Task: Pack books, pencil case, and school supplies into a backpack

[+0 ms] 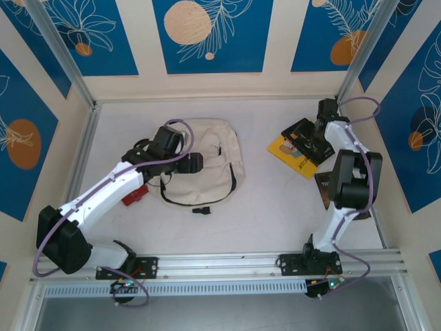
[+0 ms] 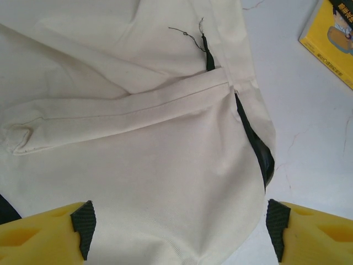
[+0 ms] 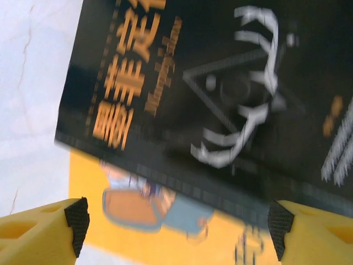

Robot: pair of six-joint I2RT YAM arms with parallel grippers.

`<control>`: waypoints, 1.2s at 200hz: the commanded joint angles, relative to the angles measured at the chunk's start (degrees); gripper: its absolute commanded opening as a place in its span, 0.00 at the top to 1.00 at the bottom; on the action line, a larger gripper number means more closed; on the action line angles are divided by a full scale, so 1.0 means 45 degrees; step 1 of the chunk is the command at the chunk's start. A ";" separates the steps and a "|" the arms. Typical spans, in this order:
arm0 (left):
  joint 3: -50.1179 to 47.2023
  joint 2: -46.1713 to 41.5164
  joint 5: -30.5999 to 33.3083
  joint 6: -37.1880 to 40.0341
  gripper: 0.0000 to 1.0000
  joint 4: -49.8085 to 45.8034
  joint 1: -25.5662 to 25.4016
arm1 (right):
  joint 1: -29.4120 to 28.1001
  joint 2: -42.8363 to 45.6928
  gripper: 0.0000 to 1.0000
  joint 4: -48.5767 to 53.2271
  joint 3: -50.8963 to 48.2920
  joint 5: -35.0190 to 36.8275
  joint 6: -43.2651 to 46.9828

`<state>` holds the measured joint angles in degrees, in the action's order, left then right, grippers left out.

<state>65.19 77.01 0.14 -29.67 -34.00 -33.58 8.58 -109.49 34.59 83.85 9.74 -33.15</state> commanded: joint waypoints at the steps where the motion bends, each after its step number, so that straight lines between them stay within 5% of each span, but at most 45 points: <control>1: -0.0170 -0.0263 -0.0129 -0.0112 0.14 0.0400 0.0117 | 0.0110 -0.1407 0.13 0.1227 0.1470 -0.0409 0.1120; 62: -0.0092 0.0265 -0.0715 -0.0241 0.12 0.0673 0.0114 | -0.0438 -0.2800 0.11 0.1791 0.1744 -0.2064 0.1347; 112: 0.0120 0.0745 -0.0910 -0.0361 0.12 0.0756 0.0106 | -0.1589 -0.1588 0.12 0.1325 -0.0289 -0.3351 0.0453; 159: 0.0370 0.1079 -0.1010 -0.0428 0.13 0.0724 0.0099 | -0.1966 -0.0044 0.13 0.1219 -0.0905 -0.2466 0.0089; 205: 0.0358 0.1050 -0.0998 -0.0491 0.12 0.0700 0.0097 | -0.0855 0.1515 0.12 0.1378 -0.1356 -0.0835 -0.0095; 240: 0.0358 0.1075 -0.1198 -0.0583 0.12 0.0773 0.0069 | 0.1259 0.1680 0.12 0.0766 -0.2312 -0.2202 -0.0476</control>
<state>65.21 81.58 -3.46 -31.48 -31.68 -33.58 8.75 -102.37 38.15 76.55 2.74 -33.28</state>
